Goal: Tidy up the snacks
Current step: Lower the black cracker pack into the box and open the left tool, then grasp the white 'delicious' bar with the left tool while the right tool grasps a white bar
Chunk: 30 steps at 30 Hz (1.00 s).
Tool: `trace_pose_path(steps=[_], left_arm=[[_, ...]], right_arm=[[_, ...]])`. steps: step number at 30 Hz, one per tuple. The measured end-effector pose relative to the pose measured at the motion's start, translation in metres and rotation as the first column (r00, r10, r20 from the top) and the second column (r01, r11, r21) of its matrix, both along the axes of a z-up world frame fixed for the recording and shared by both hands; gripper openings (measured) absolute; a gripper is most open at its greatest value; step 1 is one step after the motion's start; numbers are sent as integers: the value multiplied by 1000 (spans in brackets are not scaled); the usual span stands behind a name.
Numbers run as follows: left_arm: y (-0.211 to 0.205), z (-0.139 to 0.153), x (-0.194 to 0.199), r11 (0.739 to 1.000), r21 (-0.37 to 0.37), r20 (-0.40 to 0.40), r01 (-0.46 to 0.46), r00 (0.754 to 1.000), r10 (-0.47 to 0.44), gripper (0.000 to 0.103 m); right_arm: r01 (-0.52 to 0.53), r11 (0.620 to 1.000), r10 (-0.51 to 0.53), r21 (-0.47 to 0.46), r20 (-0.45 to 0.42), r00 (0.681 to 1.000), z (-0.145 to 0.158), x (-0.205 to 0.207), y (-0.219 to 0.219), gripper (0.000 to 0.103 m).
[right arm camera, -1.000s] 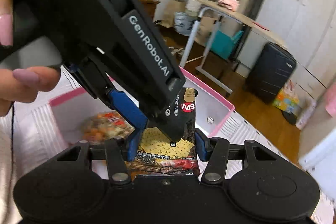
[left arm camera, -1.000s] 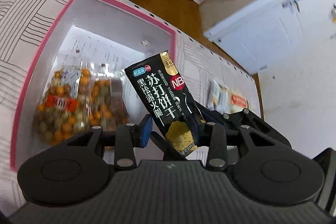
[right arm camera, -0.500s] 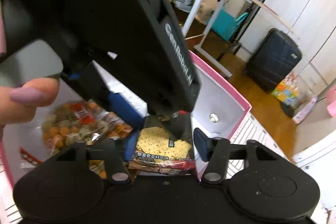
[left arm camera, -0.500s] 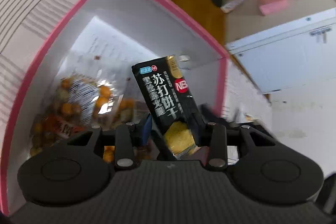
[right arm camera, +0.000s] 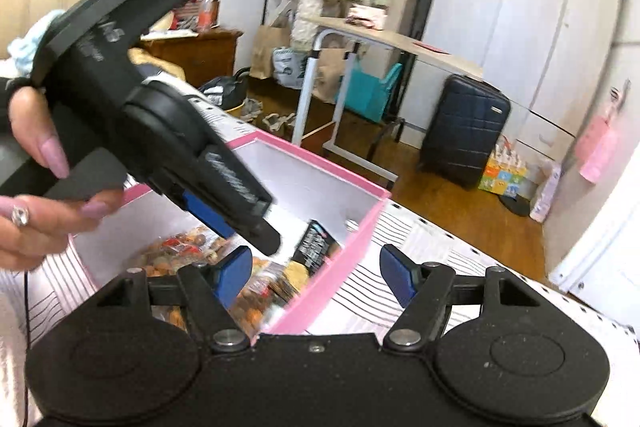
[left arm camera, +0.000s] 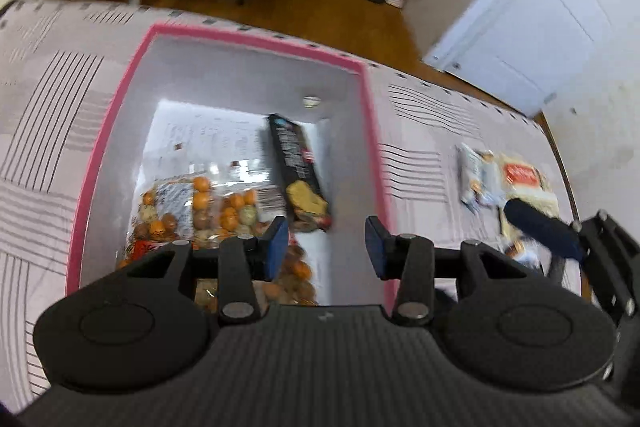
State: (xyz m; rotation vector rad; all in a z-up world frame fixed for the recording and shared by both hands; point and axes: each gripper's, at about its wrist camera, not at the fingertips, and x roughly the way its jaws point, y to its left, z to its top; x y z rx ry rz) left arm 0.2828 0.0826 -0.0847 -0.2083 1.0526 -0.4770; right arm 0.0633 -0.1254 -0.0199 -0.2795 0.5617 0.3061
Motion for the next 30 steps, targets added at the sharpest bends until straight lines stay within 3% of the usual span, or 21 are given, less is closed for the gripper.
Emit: trace_pose_path(steps=[8, 17, 22, 27, 30], left_arm=[[-53, 43, -37, 980, 111, 89, 166, 980, -176, 41], [-133, 59, -63, 952, 129, 105, 279, 950, -293, 41], [-172, 44, -66, 960, 98, 122, 261, 955, -271, 46], [-205, 19, -56, 975, 106, 159, 193, 965, -209, 46], [-228, 2, -43, 982, 131, 183, 135, 970, -157, 46]], right_arm=[[140, 988, -134, 58, -104, 986, 16, -40, -89, 74], [239, 966, -225, 97, -140, 964, 21, -74, -175, 71], [284, 946, -266, 154, -130, 955, 0, -76, -211, 74], [414, 890, -386, 189, -168, 907, -48, -63, -246, 78], [453, 863, -410, 222, -214, 887, -77, -49, -263, 92]])
